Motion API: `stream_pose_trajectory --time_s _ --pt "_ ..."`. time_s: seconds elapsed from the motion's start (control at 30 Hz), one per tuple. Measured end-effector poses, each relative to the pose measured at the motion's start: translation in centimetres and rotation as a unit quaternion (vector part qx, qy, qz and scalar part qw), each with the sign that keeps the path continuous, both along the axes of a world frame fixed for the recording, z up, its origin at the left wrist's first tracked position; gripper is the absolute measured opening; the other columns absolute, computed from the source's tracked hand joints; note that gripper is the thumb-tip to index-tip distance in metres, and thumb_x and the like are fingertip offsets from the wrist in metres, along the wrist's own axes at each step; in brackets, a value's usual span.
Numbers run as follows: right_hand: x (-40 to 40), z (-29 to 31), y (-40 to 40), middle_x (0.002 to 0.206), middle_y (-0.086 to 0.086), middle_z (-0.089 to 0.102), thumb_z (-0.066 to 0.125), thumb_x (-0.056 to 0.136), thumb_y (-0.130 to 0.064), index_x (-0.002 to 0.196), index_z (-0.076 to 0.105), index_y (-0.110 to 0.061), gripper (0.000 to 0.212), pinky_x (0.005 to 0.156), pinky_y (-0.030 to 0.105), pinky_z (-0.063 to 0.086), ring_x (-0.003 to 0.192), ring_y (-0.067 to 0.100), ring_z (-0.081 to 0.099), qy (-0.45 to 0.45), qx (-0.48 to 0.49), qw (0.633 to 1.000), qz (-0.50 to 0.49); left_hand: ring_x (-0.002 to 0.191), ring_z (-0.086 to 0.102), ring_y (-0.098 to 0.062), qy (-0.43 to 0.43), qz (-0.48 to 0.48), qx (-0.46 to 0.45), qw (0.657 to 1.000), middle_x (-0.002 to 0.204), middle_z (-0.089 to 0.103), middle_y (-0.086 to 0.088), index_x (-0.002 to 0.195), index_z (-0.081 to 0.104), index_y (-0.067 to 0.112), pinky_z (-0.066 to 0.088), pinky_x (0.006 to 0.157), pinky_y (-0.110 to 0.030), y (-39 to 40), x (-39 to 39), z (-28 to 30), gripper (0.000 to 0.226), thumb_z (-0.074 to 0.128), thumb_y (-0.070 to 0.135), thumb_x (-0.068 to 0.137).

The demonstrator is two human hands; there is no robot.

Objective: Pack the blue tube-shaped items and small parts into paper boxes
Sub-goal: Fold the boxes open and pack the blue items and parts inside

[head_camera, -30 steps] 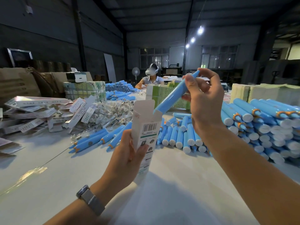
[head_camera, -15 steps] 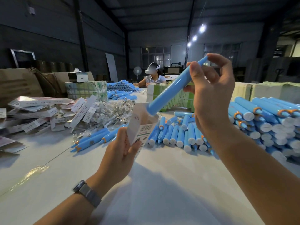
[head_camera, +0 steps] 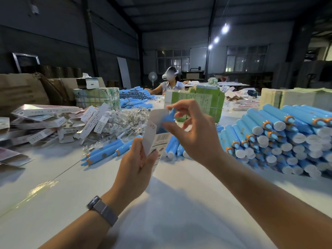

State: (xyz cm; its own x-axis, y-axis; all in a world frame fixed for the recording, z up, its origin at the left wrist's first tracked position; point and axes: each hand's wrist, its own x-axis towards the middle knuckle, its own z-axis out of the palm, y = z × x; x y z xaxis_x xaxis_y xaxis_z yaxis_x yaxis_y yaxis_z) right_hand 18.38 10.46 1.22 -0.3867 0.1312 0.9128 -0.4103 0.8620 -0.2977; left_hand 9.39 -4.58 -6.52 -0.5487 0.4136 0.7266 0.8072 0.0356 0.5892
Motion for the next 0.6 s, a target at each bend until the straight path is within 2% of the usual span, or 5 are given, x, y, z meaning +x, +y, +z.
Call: stream_pose_trajectory --time_s 0.07,0.17,0.4,0.5,0.6 --pt "-0.6 -0.8 0.0 0.116 -0.001 0.068 0.071 0.088 -0.033 0.108 0.061 -0.010 0.032 0.073 0.039 0.053 0.099 0.020 0.062 -0.003 0.041 0.999 -0.027 0.079 0.063 -0.022 -0.005 -0.005 0.011 1.000 0.091 0.068 -0.008 0.093 0.043 0.023 0.052 0.068 -0.044 0.0 -0.1 0.0 0.016 0.054 0.033 0.088" --pt "-0.8 -1.5 -0.2 0.121 0.001 0.063 0.061 0.094 -0.039 0.103 0.066 -0.011 0.030 0.079 0.039 0.050 0.106 0.024 0.056 -0.033 0.081 0.995 -0.051 0.076 0.061 0.000 -0.009 -0.014 0.027 0.999 0.085 0.065 0.021 0.093 0.043 0.030 0.045 0.061 -0.013 0.2 -0.2 0.0 0.014 0.056 0.027 0.088" --pt "-0.8 -1.6 -1.0 0.129 -0.003 0.055 0.050 0.094 -0.047 0.119 0.068 -0.022 0.039 0.091 0.041 0.046 0.120 0.018 0.050 -0.139 0.066 0.987 -0.050 0.078 0.060 -0.005 -0.017 0.017 0.047 0.999 0.088 0.063 0.018 0.093 0.040 0.030 0.046 0.060 -0.024 0.1 -1.0 -0.3 0.014 0.054 0.033 0.089" --pt "-1.6 -1.9 -1.2 0.125 -0.006 0.055 0.052 0.094 -0.044 0.121 0.065 -0.025 0.035 0.084 0.032 0.048 0.113 0.013 0.053 -0.128 0.064 0.990 -0.015 0.071 0.055 -0.002 0.022 0.083 0.043 0.995 0.080 0.057 0.024 0.092 0.030 0.040 0.036 0.054 -0.023 0.0 -1.7 -0.5 0.031 0.058 0.027 0.093" --pt "-3.9 -2.3 -0.8 0.113 -0.010 0.059 0.059 0.092 -0.030 0.121 0.061 -0.028 0.029 0.074 0.022 0.046 0.094 0.005 0.057 -0.113 0.001 0.994 0.008 0.077 0.056 -0.003 -0.019 0.145 0.092 0.985 0.090 0.057 0.007 0.102 0.032 0.035 0.038 0.057 -0.021 -0.4 -3.6 -0.5 0.038 0.063 0.015 0.095"
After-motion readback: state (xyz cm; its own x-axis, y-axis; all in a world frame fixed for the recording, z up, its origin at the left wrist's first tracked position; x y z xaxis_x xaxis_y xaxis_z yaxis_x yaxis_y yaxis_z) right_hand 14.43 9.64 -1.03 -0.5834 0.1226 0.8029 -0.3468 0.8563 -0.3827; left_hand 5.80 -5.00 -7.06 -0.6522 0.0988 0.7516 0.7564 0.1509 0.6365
